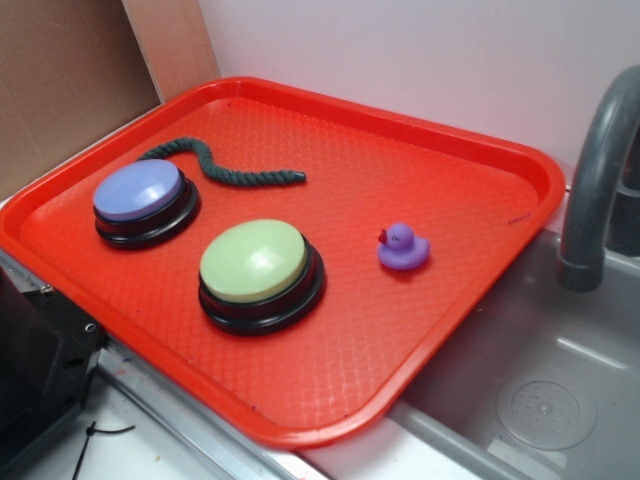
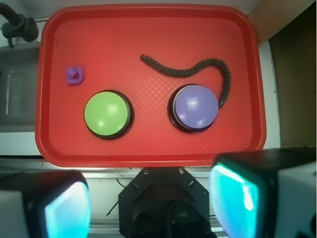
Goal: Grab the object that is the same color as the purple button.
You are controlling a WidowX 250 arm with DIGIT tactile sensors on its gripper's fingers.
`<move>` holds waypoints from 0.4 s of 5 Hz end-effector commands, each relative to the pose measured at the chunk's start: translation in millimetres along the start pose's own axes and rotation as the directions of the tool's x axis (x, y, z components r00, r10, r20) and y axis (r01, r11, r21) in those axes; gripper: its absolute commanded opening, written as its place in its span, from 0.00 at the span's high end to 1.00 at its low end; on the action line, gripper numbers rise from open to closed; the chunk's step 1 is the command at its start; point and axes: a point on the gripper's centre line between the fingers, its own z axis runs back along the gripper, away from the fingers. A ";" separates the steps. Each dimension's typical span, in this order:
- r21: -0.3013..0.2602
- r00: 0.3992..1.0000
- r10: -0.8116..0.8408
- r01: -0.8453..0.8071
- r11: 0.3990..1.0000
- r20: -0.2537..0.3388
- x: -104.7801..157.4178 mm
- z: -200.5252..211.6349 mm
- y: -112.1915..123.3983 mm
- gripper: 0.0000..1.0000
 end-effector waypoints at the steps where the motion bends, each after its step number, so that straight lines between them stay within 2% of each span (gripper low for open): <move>1: 0.000 1.000 0.000 0.000 1.000 0.000 0.0 0.0 0.0 0.00; 2: 0.033 0.981 -0.190 0.189 0.981 0.028 22.6 -13.3 -6.3 0.00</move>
